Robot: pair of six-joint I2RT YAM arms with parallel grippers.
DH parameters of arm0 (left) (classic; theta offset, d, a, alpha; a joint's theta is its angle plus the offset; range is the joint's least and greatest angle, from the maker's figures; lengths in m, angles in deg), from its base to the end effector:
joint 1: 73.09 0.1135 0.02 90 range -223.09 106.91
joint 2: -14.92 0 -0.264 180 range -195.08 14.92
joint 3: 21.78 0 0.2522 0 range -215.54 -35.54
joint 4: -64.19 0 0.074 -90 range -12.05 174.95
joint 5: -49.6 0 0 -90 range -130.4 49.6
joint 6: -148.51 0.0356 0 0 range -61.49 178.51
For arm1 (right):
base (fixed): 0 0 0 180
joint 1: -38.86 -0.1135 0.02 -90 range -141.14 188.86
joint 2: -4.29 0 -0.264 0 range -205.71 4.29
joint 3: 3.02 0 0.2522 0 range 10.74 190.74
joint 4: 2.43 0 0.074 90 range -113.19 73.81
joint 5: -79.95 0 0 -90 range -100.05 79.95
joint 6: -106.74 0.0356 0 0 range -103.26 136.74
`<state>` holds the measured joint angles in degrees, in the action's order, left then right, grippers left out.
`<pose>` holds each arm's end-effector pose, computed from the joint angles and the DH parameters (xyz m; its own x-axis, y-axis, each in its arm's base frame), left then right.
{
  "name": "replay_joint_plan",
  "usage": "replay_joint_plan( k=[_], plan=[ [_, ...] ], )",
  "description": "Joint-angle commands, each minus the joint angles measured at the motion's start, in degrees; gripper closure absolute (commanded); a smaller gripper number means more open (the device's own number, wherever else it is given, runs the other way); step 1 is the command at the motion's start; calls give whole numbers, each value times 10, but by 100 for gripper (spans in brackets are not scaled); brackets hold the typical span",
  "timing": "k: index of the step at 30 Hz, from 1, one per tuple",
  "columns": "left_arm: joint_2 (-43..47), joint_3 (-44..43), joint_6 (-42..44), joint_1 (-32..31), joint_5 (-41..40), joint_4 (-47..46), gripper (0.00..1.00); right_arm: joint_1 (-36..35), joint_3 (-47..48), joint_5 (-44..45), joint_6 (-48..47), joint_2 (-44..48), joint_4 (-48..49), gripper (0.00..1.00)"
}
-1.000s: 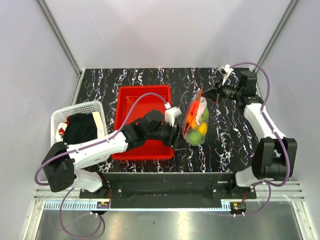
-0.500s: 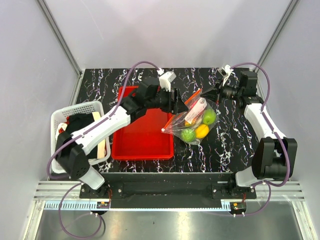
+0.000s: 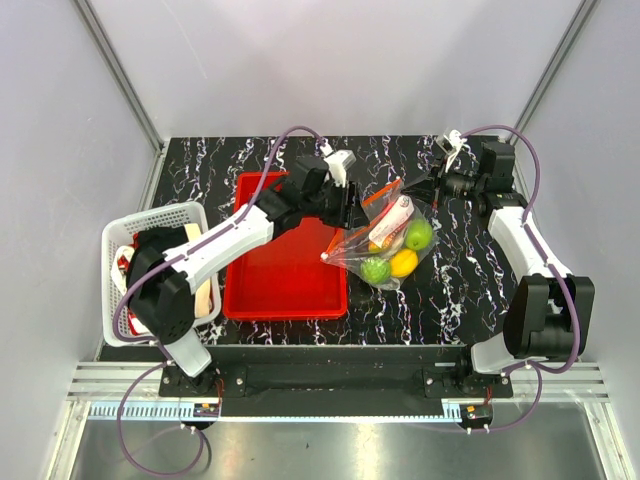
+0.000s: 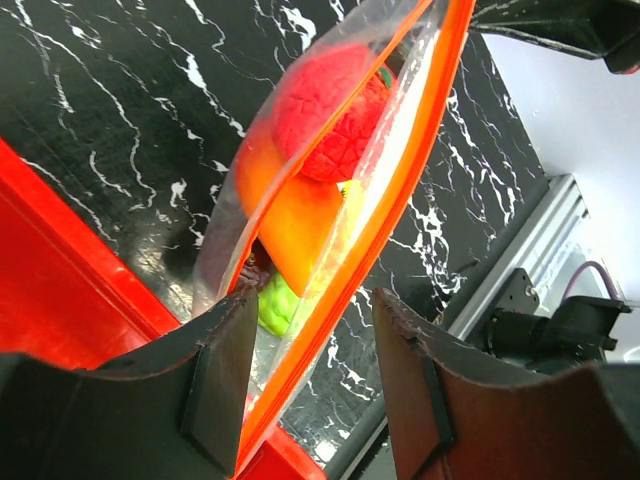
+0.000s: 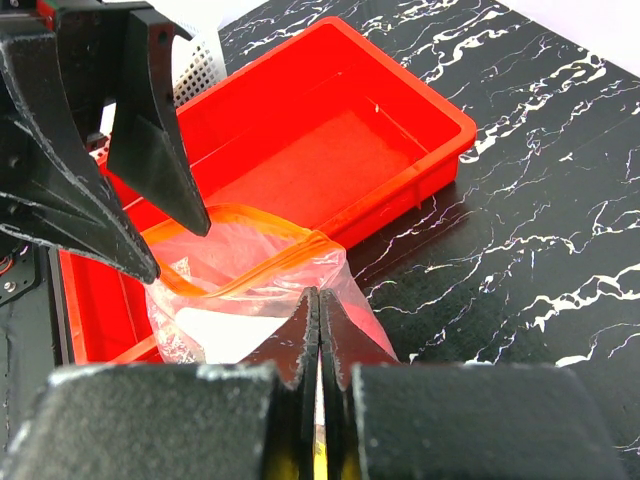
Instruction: Open the zip-top bag and remove the fake food
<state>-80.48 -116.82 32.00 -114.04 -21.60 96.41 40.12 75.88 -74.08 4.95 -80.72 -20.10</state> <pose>0.2854 -0.2628 0.3167 -0.7324 0.0761 -0.6766 0.5572 0.6381 -0.5314 0.3304 0.0247 0.3135 -0.2285 -0.0845 -0.9699 -0.8781 0.4481 0.1679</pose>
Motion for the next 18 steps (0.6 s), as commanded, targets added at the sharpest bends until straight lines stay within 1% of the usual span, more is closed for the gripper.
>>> replay_joint_plan(
  k=[1,5,11,15,16,18],
  plan=[
    [38,-11,23,5,-24,-25,48,2,13,-11,-8,10,12,100],
    [41,-13,32,20,-24,-28,47,2,12,-8,-10,12,11,100],
    [17,-14,33,42,-18,-28,37,1,9,-5,-6,10,10,100],
    [-15,-15,27,48,-11,-28,36,1,8,1,-2,13,10,100],
    [-26,-18,26,48,14,-34,37,1,8,6,1,13,10,100],
    [-32,-16,17,47,39,-50,38,1,8,8,5,16,9,100]
  ],
)
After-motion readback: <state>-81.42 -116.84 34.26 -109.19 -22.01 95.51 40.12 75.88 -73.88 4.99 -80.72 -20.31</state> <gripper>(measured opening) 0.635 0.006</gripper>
